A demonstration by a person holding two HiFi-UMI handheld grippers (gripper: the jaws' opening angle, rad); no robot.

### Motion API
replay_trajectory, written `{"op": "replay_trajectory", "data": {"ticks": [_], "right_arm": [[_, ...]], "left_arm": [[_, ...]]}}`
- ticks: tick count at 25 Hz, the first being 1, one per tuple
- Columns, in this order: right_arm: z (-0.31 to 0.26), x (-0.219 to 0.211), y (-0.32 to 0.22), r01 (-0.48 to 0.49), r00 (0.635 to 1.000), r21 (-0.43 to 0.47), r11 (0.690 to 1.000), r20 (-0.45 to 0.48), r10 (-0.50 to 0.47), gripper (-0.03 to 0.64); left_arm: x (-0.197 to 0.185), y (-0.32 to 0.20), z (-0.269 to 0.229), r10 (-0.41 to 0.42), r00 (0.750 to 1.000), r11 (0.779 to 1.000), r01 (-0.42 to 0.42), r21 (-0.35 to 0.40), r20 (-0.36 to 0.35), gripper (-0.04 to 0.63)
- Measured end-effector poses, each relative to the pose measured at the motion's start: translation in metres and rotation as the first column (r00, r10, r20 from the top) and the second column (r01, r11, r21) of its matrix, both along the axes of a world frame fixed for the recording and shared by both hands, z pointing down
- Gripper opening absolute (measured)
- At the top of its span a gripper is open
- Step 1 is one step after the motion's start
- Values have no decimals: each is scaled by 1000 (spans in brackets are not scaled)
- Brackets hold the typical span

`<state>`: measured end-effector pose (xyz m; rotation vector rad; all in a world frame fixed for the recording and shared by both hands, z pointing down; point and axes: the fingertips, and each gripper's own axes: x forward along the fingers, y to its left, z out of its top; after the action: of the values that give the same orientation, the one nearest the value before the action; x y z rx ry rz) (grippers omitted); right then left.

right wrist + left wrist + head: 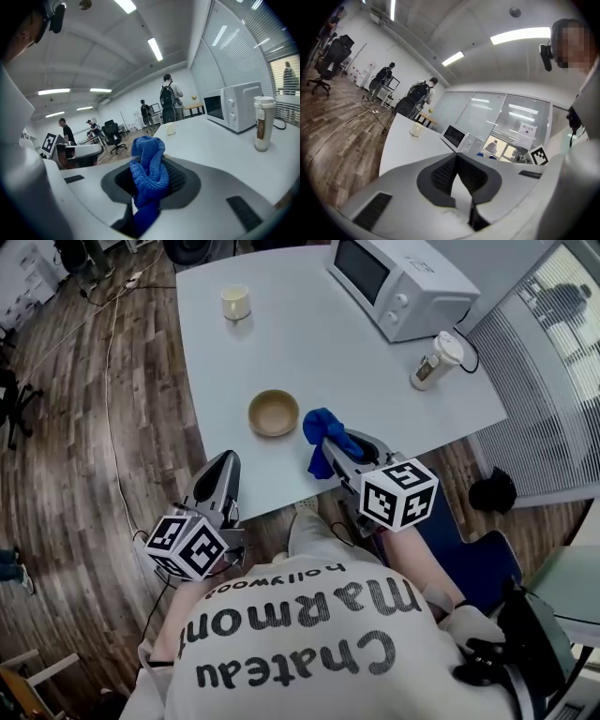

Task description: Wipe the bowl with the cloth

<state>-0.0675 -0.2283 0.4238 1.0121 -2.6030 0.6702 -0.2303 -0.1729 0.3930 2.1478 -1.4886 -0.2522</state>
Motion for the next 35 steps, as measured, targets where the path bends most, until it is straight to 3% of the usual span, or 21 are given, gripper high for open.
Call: {"op": "replay_trajectory", "data": {"ticks": [3,6,7,10,13,17,22,25,32,35], "right_arm": [[-4,-11,-23,73,997,16,997,4,-73,87],[1,-19,-48,138,989,20,990,-64,-136,87],[4,-21,-57,153,985,18,988,-86,-151,87],[12,-27,-83,181,977,10,984,-113,-178,87],[19,-37,-105,209,972,4,978,-108,-208,87],[34,-50,-120,253,961,-20,967,-113,-253,87],[53,-59,-128,285,951,-52,957,-112,-289,87],[56,-63,-130,306,944,-62,950,-110,-312,87],[55,-66,-133,312,943,-59,948,-100,-316,87],[48,-67,-130,319,942,-50,946,-94,-323,87]], "left_arm": [[-4,-24,11,-19,1000,999,19,-43,16,-11],[-4,-47,19,-22,1000,998,22,-63,-10,15],[-4,-54,22,-21,999,997,19,-71,-24,41],[-3,-76,43,-30,999,991,25,-134,-36,204],[-11,-99,81,-67,998,966,66,-249,4,204],[-10,-119,127,-96,995,909,91,-407,9,206],[-5,-131,160,-113,993,857,110,-503,26,206],[-5,-134,166,-117,993,849,108,-517,15,189],[-10,-137,170,-117,993,844,110,-525,20,42],[-11,-140,162,-124,991,858,132,-496,48,22]]}}
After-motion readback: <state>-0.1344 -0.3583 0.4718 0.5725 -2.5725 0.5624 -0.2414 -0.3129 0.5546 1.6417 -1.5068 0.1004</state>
